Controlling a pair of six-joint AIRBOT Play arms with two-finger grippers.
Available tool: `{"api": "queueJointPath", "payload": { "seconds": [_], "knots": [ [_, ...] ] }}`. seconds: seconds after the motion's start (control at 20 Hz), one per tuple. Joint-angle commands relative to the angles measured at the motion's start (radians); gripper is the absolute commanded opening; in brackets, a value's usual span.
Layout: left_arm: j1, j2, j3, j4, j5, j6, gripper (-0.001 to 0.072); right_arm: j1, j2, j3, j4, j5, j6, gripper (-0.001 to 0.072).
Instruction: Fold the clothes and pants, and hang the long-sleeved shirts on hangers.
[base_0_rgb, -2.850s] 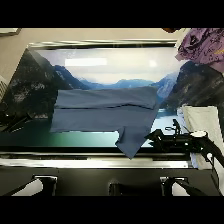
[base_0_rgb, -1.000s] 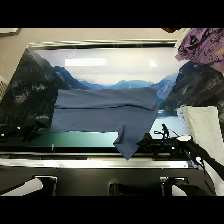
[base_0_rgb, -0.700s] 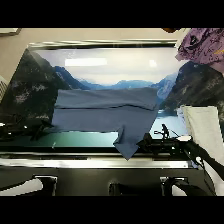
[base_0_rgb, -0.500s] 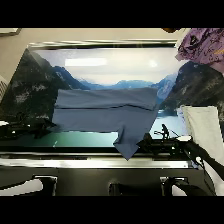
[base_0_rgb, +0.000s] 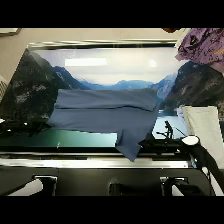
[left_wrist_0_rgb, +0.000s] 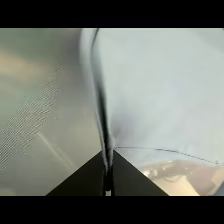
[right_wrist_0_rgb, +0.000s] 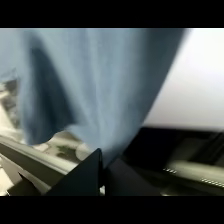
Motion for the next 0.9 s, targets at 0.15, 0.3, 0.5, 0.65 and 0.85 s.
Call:
{"api": "queueJointPath", "payload": {
  "seconds": [0.15,0.3,0.5,0.65,0.85],
  "knots": [
    [-0.002,0.41,0.006,0.233,-0.072,-0.261,0.0014,0.001,0.528,0.002,-0.229,0.209,0.333,0.0027],
    [-0.003,0.463,0.008,0.233,-0.034,-0.262,0.0014,0.001,0.651,0.036,-0.323,0.186,0.43,0.0027],
    [-0.08,0.397,0.009,0.233,0.098,-0.252,0.0014,0.001,0.452,0.126,-0.335,0.087,0.281,0.0027],
    [-0.149,0.316,0.019,0.233,0.219,-0.253,0.0014,0.001,0.182,0.265,-0.335,0.013,0.142,0.0028],
    [-0.195,0.182,0.031,0.233,0.315,-0.256,0.0014,0.002,-0.182,0.513,-0.328,-0.018,0.058,0.0028]
  ]
}}
